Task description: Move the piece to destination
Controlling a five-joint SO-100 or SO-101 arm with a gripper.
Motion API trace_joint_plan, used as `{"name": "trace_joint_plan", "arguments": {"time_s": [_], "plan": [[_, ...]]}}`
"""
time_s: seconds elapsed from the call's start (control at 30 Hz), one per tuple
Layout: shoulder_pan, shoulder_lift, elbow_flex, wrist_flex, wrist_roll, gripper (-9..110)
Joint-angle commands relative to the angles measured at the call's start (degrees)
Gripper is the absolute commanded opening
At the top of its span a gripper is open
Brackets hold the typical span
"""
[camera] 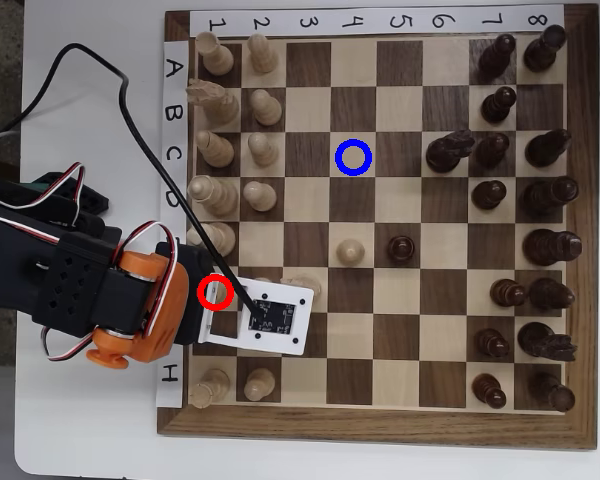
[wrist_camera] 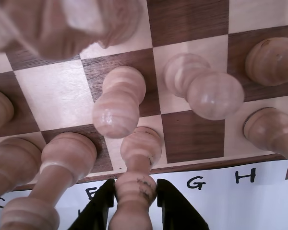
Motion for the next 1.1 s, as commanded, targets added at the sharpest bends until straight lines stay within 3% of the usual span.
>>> {"name": "trace_joint_plan", "arguments": {"time_s": [0.0,1.07], "plan": [[0.79,1.32,-3.52,-0.35,-0.62,0],[5.45,11.69,-18.98,15.29,-6.86,0]]}}
